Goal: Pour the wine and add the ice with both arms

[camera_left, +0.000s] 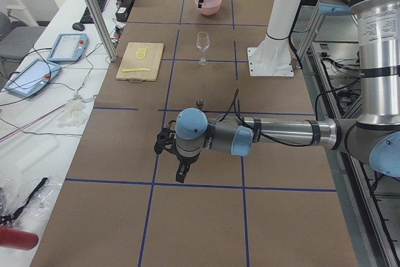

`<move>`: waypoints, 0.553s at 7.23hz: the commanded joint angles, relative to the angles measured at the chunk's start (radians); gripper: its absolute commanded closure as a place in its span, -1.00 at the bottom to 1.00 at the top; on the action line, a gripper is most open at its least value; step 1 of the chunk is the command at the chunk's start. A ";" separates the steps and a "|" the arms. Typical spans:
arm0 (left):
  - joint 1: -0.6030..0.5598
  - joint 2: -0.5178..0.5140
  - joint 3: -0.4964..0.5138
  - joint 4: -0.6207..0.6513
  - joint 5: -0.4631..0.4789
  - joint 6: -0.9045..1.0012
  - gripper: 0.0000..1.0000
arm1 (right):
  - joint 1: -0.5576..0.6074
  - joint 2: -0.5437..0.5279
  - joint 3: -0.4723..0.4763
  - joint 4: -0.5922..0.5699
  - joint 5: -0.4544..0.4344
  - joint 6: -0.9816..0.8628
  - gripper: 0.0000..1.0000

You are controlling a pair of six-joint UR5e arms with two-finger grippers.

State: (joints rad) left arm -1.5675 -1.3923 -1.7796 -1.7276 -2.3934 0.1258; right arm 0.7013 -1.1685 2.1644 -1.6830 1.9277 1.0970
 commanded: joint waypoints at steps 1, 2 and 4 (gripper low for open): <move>0.000 0.001 -0.011 -0.001 0.011 0.000 -1.00 | -0.104 0.252 -0.073 -0.182 -0.096 0.102 1.00; 0.000 -0.001 -0.009 -0.001 0.011 0.000 -1.00 | -0.130 0.307 -0.125 -0.182 -0.130 0.106 1.00; 0.000 -0.001 -0.009 -0.001 0.011 0.000 -1.00 | -0.180 0.427 -0.237 -0.184 -0.203 0.173 1.00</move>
State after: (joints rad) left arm -1.5683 -1.3926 -1.7890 -1.7287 -2.3824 0.1258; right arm 0.5532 -0.8212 2.0015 -1.8632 1.7740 1.2335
